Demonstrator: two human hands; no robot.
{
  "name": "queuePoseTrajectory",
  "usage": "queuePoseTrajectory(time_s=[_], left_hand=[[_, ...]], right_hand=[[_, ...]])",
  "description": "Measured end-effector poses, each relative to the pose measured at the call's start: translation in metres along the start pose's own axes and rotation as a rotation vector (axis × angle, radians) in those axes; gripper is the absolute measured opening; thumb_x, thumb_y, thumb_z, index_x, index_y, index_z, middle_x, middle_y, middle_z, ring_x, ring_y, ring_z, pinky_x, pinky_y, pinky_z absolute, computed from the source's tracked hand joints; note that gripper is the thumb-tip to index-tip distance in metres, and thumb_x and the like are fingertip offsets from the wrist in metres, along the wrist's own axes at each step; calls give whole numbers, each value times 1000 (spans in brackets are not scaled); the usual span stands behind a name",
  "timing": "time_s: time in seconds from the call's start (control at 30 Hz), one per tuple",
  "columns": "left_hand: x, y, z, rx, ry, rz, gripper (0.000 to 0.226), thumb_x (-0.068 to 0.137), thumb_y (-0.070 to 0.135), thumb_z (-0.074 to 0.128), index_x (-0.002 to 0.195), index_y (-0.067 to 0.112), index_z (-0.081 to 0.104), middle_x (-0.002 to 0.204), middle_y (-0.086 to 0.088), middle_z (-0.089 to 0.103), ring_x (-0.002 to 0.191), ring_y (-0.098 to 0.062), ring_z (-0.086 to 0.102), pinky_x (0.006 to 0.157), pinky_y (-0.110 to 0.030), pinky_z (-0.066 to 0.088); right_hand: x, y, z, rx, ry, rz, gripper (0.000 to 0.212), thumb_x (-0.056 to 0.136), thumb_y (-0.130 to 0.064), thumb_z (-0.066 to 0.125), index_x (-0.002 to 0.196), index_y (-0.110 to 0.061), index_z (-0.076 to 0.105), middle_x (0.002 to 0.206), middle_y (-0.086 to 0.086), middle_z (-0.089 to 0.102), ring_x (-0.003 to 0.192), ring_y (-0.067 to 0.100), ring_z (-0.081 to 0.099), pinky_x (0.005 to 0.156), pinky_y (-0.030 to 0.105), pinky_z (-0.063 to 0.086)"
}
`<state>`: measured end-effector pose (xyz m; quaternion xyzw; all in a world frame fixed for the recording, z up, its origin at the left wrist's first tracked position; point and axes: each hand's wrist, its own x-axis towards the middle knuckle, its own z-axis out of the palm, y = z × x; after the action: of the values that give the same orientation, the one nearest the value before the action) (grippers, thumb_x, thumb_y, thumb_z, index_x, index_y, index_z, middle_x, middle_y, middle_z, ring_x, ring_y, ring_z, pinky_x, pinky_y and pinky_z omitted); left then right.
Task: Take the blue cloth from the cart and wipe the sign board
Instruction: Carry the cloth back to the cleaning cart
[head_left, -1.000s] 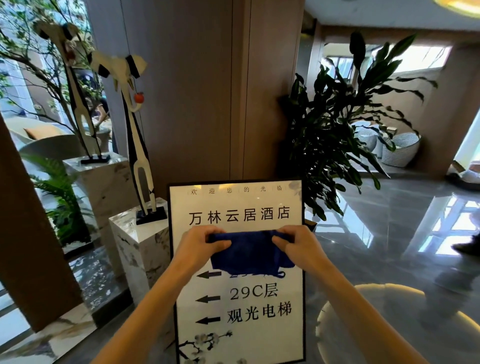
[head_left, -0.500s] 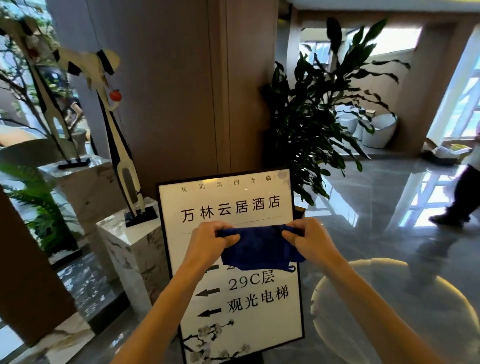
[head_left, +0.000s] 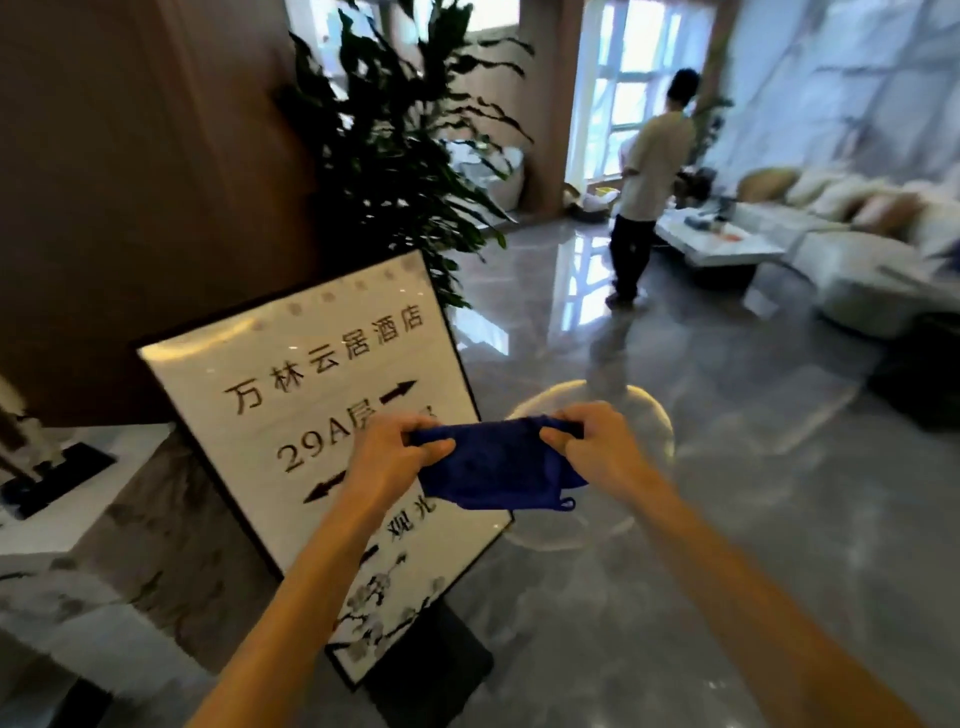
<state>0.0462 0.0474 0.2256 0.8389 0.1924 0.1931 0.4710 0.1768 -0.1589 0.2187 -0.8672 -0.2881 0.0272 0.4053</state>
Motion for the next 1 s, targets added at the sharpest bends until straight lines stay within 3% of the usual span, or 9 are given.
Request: queuePoseTrajectory(time_s=[0.07,0.23,0.37,0.47,0.67,0.7,0.77,0.93,1.0], left_hand=[[-5,4,14,-13,-64,27,15,81,13,77,87,27,78,73,9,74,66,-1,68,57,-21,55],[-23,25,57,-76,-231,100,23,82,13,75,81,36,74,79,7,76,77,-9,71,66,-30,56],[-38,55,111,-121,-418,182,20,82,9,76,82,30,74,71,13,75,71,1,68,68,-18,55],[-55,77,152,-132,-551,234,19,83,8,75,83,26,73,63,21,70,62,14,62,58,-3,48],[-117,129,237,-124,-791,365,30,82,12,77,78,40,68,69,22,69,64,14,63,54,-3,47],[-132,138,250,-124,-835,386,31,82,12,77,77,41,67,67,22,69,65,12,64,55,-3,47],[-164,156,274,-147,-916,414,29,82,11,76,77,39,69,70,18,72,70,2,68,61,-9,51],[-266,204,323,-169,-1147,477,11,83,7,74,91,16,77,85,-4,76,80,-16,71,68,-24,58],[-313,221,336,-184,-1225,513,15,83,7,75,87,20,78,84,-4,77,81,-18,72,71,-31,60]], right_hand=[[-18,9,-12,-9,40,34,18,89,-19,68,71,-22,68,73,0,63,73,16,55,67,25,37],[-76,35,-50,-2,166,174,30,87,-16,69,61,-30,63,49,-19,58,54,-3,54,52,6,39],[-133,66,-86,-21,302,309,25,87,-19,70,63,-26,65,56,-12,58,58,6,54,49,11,38],[-182,86,-111,-14,405,416,28,87,-20,70,61,-27,64,52,-17,60,55,-3,58,47,9,40],[-304,112,-162,-9,623,610,9,86,-18,70,79,-14,74,71,0,72,66,12,65,59,24,50],[-327,114,-170,-19,660,633,9,86,-18,70,79,-14,74,71,-2,72,64,7,64,57,19,49],[-373,113,-183,-34,728,675,14,86,-17,71,73,-22,71,67,-11,69,59,-4,62,49,8,43],[-502,98,-209,-98,924,802,12,88,-16,70,78,-23,72,71,-12,68,62,-2,61,52,9,43],[-555,87,-217,-114,994,839,15,88,-13,70,78,-25,72,70,-15,67,62,-6,61,54,7,45]])
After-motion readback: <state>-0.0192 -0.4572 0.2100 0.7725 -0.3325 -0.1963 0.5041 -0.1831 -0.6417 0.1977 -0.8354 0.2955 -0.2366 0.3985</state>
